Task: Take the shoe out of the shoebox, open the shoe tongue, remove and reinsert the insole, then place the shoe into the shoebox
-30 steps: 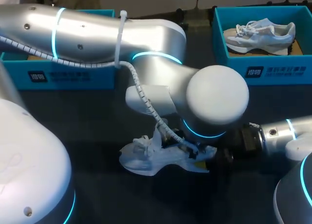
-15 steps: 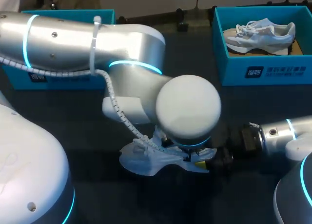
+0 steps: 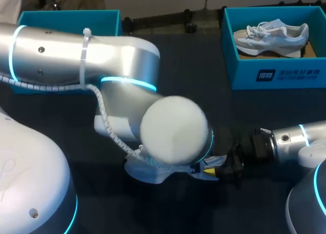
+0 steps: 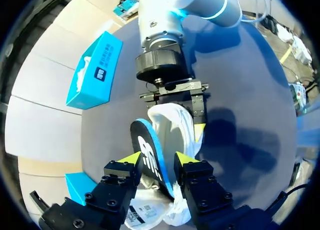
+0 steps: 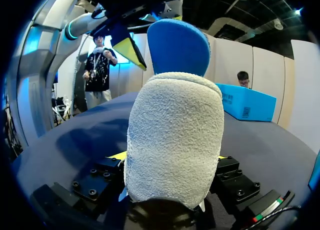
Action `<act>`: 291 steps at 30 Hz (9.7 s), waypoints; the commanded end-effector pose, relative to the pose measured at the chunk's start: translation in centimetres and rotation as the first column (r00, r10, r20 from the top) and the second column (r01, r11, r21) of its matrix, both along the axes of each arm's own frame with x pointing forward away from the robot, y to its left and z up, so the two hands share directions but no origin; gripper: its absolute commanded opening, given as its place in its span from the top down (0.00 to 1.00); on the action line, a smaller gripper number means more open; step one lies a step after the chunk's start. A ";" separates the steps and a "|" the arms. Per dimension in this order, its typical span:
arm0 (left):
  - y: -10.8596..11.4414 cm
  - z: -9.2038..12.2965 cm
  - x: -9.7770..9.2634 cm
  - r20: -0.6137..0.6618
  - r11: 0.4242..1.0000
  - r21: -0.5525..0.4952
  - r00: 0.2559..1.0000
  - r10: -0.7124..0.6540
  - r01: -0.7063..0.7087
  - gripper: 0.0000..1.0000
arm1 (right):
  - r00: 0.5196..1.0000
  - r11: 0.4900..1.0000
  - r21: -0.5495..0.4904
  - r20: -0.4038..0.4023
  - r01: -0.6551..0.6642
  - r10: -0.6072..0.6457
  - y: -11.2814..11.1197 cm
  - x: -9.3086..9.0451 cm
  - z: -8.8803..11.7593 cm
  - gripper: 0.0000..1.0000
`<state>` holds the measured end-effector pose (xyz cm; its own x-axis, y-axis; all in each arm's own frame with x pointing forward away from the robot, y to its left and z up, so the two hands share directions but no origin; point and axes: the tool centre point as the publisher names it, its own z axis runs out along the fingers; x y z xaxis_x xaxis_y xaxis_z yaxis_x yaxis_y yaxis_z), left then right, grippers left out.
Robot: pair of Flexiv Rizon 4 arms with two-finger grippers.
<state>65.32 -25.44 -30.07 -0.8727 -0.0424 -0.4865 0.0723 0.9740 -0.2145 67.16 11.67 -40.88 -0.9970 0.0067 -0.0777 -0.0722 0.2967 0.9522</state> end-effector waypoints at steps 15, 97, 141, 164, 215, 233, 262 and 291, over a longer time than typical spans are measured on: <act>1.8 -1.4 0.3 0.085 0.981 -0.142 0.985 0.148 -0.135 0.65 | 1.000 1.000 -0.006 -0.001 -0.001 0.001 0.1 -0.1 0.0 1.00; 0.6 -1.1 0.6 0.108 0.955 -0.292 0.994 -0.009 0.041 0.46 | 1.000 1.000 -0.006 -0.001 -0.001 0.001 0.1 -0.1 0.0 1.00; -1.7 -1.7 0.6 0.067 0.922 -0.365 0.992 -0.110 0.128 0.96 | 1.000 1.000 -0.006 -0.001 -0.001 0.001 0.1 -0.1 0.0 1.00; -4.5 5.9 1.0 -0.150 0.868 -0.496 0.983 -0.108 0.019 1.00 | 1.000 1.000 -0.006 -0.001 -0.001 0.001 0.1 -0.1 0.0 1.00; -3.9 28.8 -3.5 -0.346 0.656 -0.750 0.795 -0.499 0.085 1.00 | 1.000 1.000 -0.006 -0.001 -0.001 0.001 0.1 -0.1 0.0 1.00; 0.4 37.8 -5.6 -0.324 0.466 -0.883 0.780 -0.536 -0.047 1.00 | 1.000 1.000 -0.006 -0.001 -0.001 0.001 0.1 -0.1 0.0 1.00; 4.5 44.2 -8.5 -0.321 0.302 -0.938 0.760 -0.565 -0.171 1.00 | 1.000 1.000 -0.006 -0.001 -0.001 0.001 0.1 -0.1 0.0 1.00; 7.3 44.6 -10.4 -0.370 0.319 -0.923 0.720 -0.587 -0.214 1.00 | 1.000 1.000 -0.006 -0.001 -0.001 0.001 0.1 -0.1 0.0 1.00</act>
